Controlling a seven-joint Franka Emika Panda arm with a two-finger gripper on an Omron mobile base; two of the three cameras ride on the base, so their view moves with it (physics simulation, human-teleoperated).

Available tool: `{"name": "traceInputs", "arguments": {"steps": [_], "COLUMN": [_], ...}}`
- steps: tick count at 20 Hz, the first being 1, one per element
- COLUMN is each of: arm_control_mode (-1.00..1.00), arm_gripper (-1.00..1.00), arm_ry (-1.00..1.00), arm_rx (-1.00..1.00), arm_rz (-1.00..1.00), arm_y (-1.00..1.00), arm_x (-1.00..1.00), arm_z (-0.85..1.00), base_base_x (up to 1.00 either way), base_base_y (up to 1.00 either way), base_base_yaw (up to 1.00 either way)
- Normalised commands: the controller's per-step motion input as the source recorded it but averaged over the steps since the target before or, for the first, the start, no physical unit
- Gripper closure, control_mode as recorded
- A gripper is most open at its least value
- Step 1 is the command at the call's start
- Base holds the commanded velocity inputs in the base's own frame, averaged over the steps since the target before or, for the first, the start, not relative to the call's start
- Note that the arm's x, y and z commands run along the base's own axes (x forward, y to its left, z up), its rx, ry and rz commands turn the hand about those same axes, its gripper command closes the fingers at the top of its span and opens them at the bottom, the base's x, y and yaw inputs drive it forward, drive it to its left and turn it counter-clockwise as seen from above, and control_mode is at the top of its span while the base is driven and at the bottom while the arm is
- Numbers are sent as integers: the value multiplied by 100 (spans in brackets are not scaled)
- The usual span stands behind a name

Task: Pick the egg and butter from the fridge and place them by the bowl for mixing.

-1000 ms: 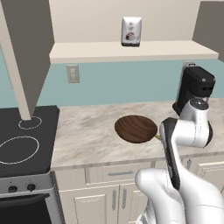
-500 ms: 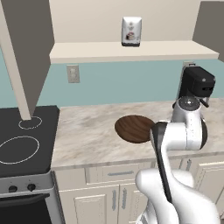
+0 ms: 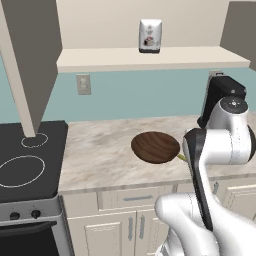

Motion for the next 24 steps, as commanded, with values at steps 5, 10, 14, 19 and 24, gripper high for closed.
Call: {"name": "traceInputs", "arguments": {"steps": [5, 10, 14, 19, 24], "arm_control_mode": [-100, -100, 100, 100, 100], "arm_gripper": [-100, -100, -100, -100, -100], "arm_ry": [1, 0, 0, 0, 0], "arm_rx": [-2, 0, 0, 0, 0], "arm_rz": [0, 0, 0, 0, 0], "arm_y": [0, 0, 0, 0, 0], "arm_x": [-3, -1, 0, 0, 0], "arm_z": [7, 0, 0, 0, 0], "base_base_x": [0, 0, -47, -71, -67], "base_base_y": [0, 0, 2, 44, 62], "base_base_yaw": [0, 0, 0, -1, 0]}}
